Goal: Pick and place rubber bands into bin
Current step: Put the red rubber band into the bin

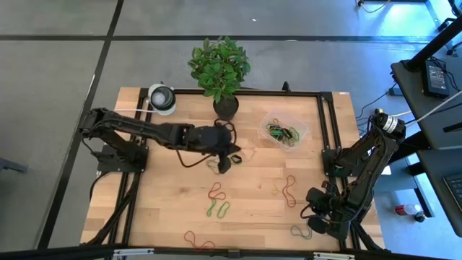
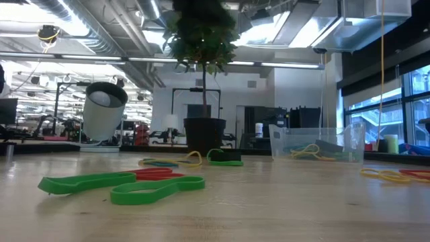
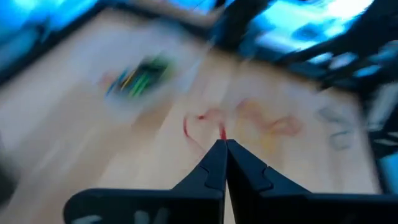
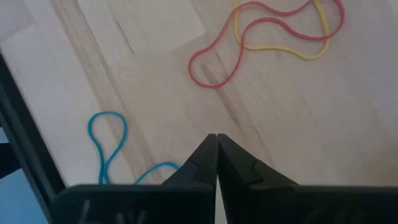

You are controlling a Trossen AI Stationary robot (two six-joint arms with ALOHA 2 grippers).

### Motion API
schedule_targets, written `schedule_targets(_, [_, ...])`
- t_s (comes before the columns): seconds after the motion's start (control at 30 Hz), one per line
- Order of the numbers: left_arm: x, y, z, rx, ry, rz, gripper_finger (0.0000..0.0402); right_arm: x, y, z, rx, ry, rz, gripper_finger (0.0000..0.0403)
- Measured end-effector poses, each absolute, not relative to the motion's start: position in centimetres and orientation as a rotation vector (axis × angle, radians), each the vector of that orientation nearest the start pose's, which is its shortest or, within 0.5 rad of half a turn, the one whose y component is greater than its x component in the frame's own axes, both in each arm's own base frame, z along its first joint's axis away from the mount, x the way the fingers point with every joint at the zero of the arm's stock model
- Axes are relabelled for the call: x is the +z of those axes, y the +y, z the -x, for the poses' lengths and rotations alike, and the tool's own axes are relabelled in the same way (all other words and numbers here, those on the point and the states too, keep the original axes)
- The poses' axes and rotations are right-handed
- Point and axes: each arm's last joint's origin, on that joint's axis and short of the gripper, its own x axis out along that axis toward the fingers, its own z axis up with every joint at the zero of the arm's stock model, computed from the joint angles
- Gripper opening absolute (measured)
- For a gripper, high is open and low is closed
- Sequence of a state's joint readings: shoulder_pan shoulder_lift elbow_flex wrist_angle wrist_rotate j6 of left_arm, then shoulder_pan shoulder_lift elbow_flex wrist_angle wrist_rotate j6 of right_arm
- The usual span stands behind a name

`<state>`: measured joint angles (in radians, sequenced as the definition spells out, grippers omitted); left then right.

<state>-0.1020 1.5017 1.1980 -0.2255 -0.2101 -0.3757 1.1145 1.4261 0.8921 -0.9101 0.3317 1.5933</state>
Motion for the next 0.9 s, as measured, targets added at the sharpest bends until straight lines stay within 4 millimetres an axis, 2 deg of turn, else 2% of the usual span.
schedule_targets(0.13, [32.0,-2.6,-34.4,0.072,0.314,0.172,0.0002,19.7,20.6,-11.4,-0.338,1.17,-0.409,0.0012])
schedule_targets(0.23, [33.2,-1.7,-35.0,0.076,0.178,0.094,0.0002,19.8,20.4,-11.8,-0.357,1.147,-0.415,0.0012])
schedule_targets(0.33, [33.4,-0.7,-35.9,0.095,0.107,0.044,0.0002,19.8,20.0,-12.4,-0.383,1.141,-0.432,0.0012])
schedule_targets(0.43, [33.4,0.7,-37.7,0.11,0.114,0.006,0.0002,19.8,19.6,-13.0,-0.412,1.134,-0.453,0.0012])
schedule_targets(0.53, [33.3,2.0,-40.3,0.117,0.125,-0.037,0.0002,19.8,19.2,-13.7,-0.441,1.128,-0.471,0.0012])
schedule_targets(0.7, [31.8,4.4,-45.2,0.15,0.228,-0.083,0.0002,19.8,18.6,-14.5,-0.476,1.119,-0.497,0.0012])
schedule_targets(0.9, [27.2,8.5,-49.7,0.211,0.385,-0.095,0.0002,19.8,18.2,-15.0,-0.5,1.115,-0.506,0.0012])
